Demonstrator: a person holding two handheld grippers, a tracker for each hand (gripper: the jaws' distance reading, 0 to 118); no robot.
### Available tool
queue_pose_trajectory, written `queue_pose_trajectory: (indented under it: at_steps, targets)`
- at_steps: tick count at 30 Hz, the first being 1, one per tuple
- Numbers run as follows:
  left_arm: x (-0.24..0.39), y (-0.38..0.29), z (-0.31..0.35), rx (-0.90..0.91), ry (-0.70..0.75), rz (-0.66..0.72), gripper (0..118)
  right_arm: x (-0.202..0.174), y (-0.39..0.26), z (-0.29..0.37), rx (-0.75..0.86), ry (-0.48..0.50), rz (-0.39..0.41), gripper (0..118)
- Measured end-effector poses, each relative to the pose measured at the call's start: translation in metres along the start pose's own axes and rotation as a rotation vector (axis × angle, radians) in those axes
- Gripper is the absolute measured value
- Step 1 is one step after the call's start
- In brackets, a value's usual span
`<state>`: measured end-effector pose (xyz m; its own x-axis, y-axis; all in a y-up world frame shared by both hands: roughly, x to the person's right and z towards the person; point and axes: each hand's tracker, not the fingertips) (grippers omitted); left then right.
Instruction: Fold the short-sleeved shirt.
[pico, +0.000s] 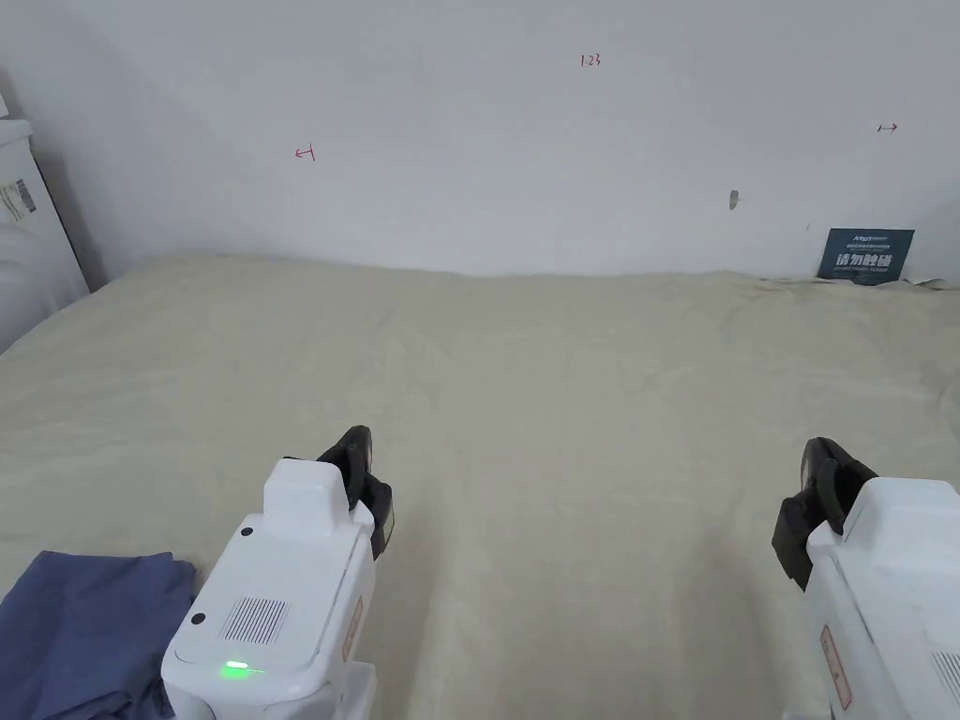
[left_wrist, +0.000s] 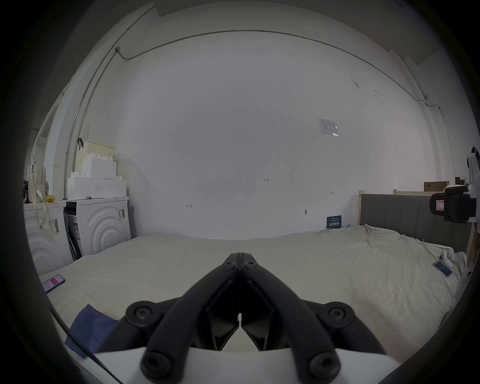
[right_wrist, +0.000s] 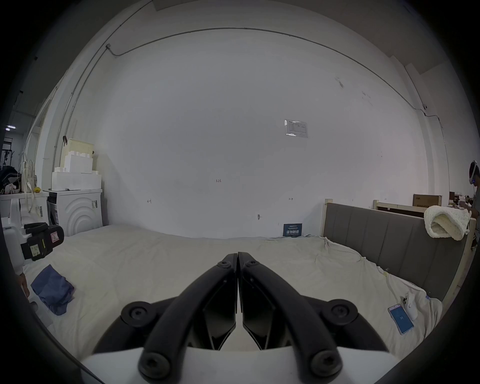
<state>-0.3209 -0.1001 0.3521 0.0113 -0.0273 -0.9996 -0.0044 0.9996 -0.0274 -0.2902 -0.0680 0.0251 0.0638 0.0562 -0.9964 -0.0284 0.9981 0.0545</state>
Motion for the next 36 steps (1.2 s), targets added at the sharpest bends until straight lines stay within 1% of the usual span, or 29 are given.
queue_pose_trajectory:
  at_steps: [14,17,18,19,20,21,22,23,24,26,27,28,30,32,33,34,36]
  targets:
    - [0.0008,0.0026,0.0004,0.007,-0.007,-0.002,0,0.0012,-0.0027,0.0007,-0.007,0.000,-0.002,0]
    - [-0.0003,0.0020,0.0003,0.006,-0.001,0.007,1,0.0010,-0.0030,0.0008,-0.008,-0.004,-0.004,4]
    - [-0.0012,0.0020,0.0004,0.004,-0.007,0.014,5,0.0010,-0.0031,0.0009,-0.006,-0.005,-0.005,7]
    - [-0.0021,0.0020,0.0001,0.000,-0.009,0.019,10,0.0007,-0.0030,0.0013,-0.007,-0.002,-0.005,13]
    - [-0.0024,0.0020,0.0000,-0.002,-0.010,0.023,18,0.0008,-0.0029,0.0009,-0.012,-0.002,-0.003,26]
    - [-0.0029,0.0022,-0.0001,-0.003,-0.010,0.024,35,0.0010,-0.0030,0.0004,-0.016,-0.002,-0.002,46]
    - [-0.0029,0.0024,-0.0002,-0.004,-0.007,0.022,50,0.0012,-0.0030,0.0002,-0.018,-0.002,-0.004,62]
    - [-0.0029,0.0027,-0.0004,-0.007,-0.004,0.019,65,0.0014,-0.0032,0.0007,-0.017,-0.004,-0.006,74]
    - [-0.0030,0.0029,-0.0003,-0.009,-0.008,0.017,78,0.0017,-0.0032,0.0007,-0.018,-0.003,-0.011,85]
    - [-0.0032,0.0025,-0.0002,-0.010,-0.013,0.012,94,0.0023,-0.0031,0.0005,-0.019,-0.006,-0.015,96]
    - [-0.0029,0.0024,-0.0001,-0.011,-0.014,0.009,100,0.0023,-0.0032,0.0013,-0.020,-0.009,-0.015,104]
    - [-0.0025,0.0021,0.0001,-0.009,-0.014,0.004,102,0.0025,-0.0034,0.0014,-0.019,-0.011,-0.015,109]
    - [-0.0019,0.0015,0.0011,-0.005,-0.014,-0.003,109,0.0041,-0.0036,0.0017,-0.016,-0.010,-0.019,114]
    - [-0.0018,0.0021,0.0013,-0.003,-0.016,0.005,111,0.0048,-0.0028,0.0036,-0.013,-0.008,-0.027,114]
    - [-0.0022,0.0026,0.0014,-0.004,-0.020,0.012,116,0.0049,-0.0025,0.0038,-0.011,-0.008,-0.029,115]
    - [-0.0021,0.0029,0.0020,0.005,-0.020,0.020,118,0.0051,-0.0023,0.0039,-0.010,-0.011,-0.028,115]
    - [-0.0002,0.0029,0.0055,0.026,-0.006,0.012,118,0.0051,-0.0015,0.0047,-0.007,-0.011,-0.029,118]
